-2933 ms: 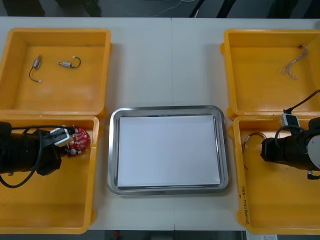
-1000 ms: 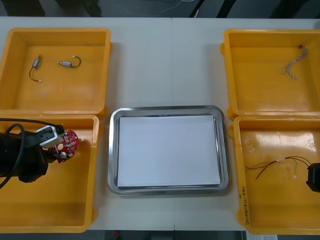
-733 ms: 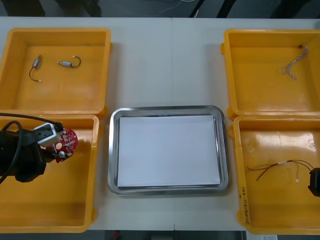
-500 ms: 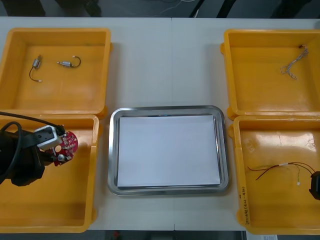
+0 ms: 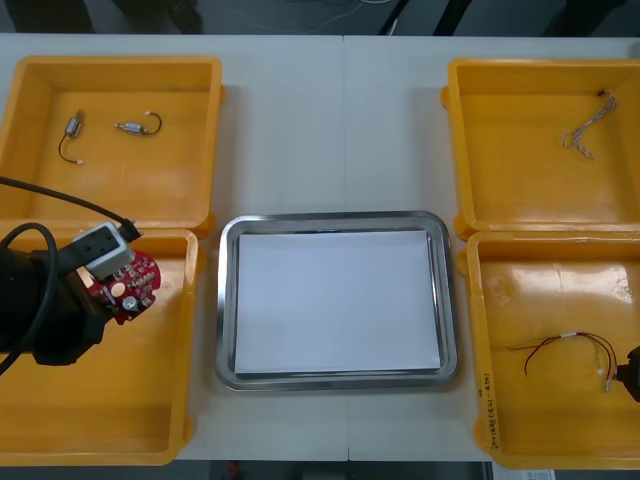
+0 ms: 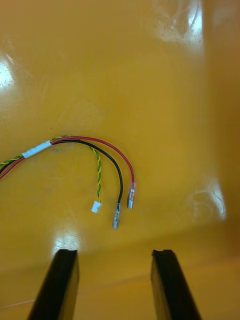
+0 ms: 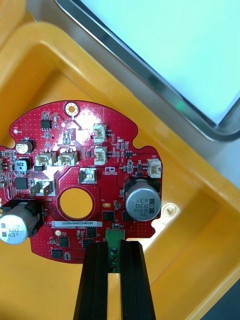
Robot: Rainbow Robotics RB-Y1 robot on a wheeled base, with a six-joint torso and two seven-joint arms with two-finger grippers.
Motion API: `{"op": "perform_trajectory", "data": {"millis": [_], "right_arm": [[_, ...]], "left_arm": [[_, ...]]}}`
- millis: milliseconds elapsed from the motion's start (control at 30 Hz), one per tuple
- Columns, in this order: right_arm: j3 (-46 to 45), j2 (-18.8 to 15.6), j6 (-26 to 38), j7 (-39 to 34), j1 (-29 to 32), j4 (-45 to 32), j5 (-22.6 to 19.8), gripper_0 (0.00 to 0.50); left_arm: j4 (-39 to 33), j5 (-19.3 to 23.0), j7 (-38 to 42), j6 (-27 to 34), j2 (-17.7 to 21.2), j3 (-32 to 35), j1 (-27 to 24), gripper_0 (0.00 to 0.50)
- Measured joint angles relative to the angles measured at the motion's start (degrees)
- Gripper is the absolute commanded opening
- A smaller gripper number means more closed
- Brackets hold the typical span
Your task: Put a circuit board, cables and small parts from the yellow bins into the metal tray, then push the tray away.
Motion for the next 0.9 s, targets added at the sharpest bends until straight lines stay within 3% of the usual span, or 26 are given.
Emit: {"op": "perform_trajectory", "data": {"millis": [333,533,700,900], "right_arm": [[-2.2,0.0,2.0,-0.9,-0.3,-0.1,-1.1,0.5],[-4.9,0.6,10.8,-12.8,-5.6,-0.2,-1.4,0.5],[-5.6,2.3,16.1,-15.7,-12.0,-0.2,-0.2,0.5],[-5.6,4.1,18.9,-26.7,-16.4,-0.2,1.7,0.5]], "left_arm": [[-0.7,-3.0,2.1,1.0,-0.2,-11.5,-9.8,0.0],[-0.8,-4.9,11.9,1.0,-0.9,-19.2,-15.7,0.0],[-0.8,-8.4,21.2,1.0,-2.0,-26.2,-20.4,0.0],[-0.8,-13.5,22.3,1.0,-3.6,-35.6,-25.4,0.0]]}}
